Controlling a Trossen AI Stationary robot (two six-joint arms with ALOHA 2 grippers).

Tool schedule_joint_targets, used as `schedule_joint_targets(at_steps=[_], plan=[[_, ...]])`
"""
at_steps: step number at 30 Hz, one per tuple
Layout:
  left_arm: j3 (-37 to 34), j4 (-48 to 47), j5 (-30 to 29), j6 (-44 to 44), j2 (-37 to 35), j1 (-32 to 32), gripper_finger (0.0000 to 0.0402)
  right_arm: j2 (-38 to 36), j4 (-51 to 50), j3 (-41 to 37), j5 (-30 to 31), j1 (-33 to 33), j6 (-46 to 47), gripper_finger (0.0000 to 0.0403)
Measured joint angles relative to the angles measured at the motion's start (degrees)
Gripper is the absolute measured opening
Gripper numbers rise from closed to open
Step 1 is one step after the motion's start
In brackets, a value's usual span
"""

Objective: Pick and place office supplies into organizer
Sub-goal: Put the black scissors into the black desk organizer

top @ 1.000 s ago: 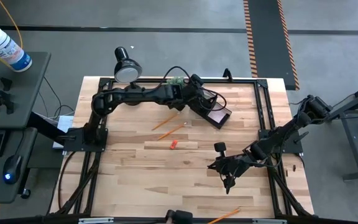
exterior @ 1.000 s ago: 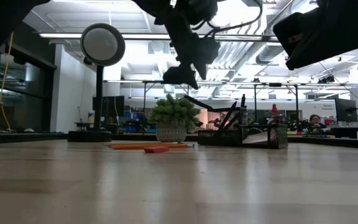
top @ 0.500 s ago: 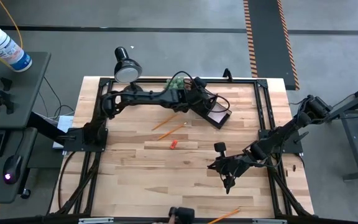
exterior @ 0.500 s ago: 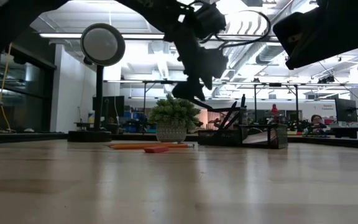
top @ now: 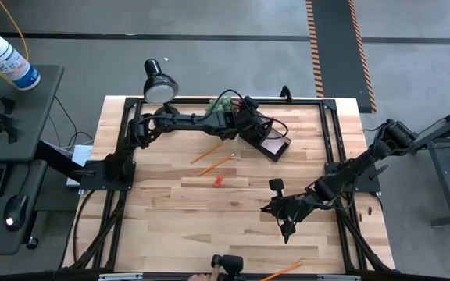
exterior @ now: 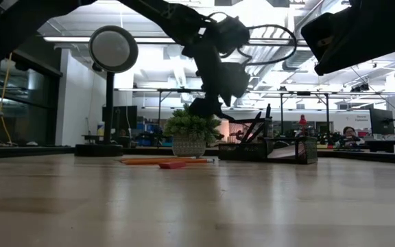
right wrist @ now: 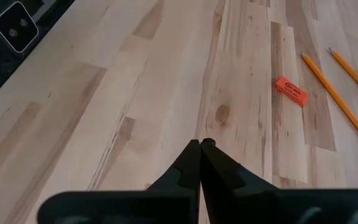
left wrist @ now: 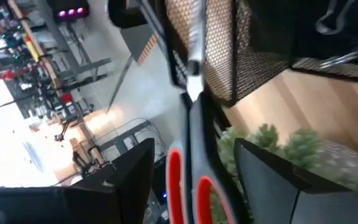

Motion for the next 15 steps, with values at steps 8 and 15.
schedule_joint_targets(at_steps=[8, 15], plan=[[0.04, 2.1, 0.41, -0.02, -0.11, 0.51, 0.0209, 0.0, 0.41, 0.0, 0.14, 0.0, -0.02, 0.0], [0.04, 2.06, 1.71, -0.01, -0.11, 0.76, 0.0209, 0.0, 0.83, 0.0, 0.2, 0.0, -0.02, 0.0]])
